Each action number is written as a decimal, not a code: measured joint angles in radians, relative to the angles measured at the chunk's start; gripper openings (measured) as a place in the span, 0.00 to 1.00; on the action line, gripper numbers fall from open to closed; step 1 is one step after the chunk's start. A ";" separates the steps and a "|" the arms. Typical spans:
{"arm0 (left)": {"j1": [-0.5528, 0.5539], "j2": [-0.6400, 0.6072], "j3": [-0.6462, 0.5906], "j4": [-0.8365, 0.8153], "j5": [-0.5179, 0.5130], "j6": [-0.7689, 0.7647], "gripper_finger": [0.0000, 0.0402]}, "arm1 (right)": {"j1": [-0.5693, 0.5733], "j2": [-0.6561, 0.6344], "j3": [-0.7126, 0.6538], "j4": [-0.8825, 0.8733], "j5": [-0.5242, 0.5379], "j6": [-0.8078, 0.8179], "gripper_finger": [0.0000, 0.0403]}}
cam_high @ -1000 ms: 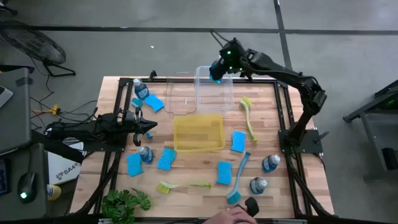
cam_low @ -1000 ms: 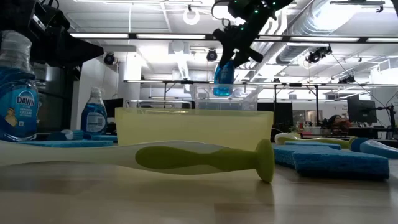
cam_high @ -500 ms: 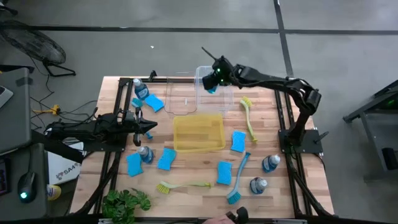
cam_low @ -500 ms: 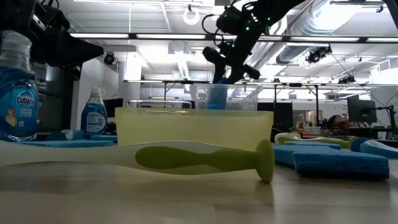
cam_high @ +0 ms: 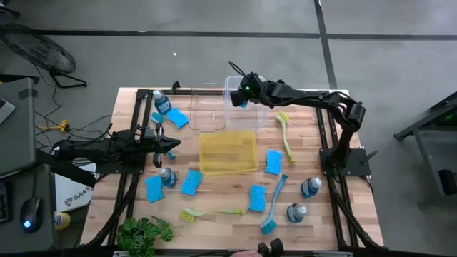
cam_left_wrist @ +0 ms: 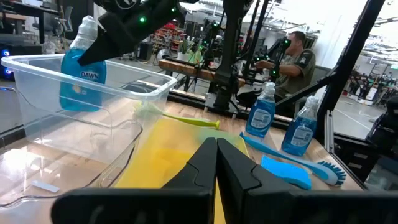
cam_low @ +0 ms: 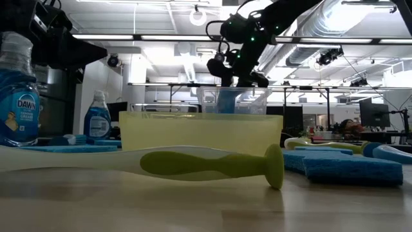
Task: Pick & Place Kitchen Sink Supplies
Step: Put the blue dishwasher liquid into the white bin
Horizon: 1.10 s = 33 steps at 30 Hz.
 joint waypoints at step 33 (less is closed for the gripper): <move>0.000 0.000 0.000 -0.008 -0.001 0.000 0.00 | -0.036 0.181 0.128 -0.028 -0.065 -0.092 0.39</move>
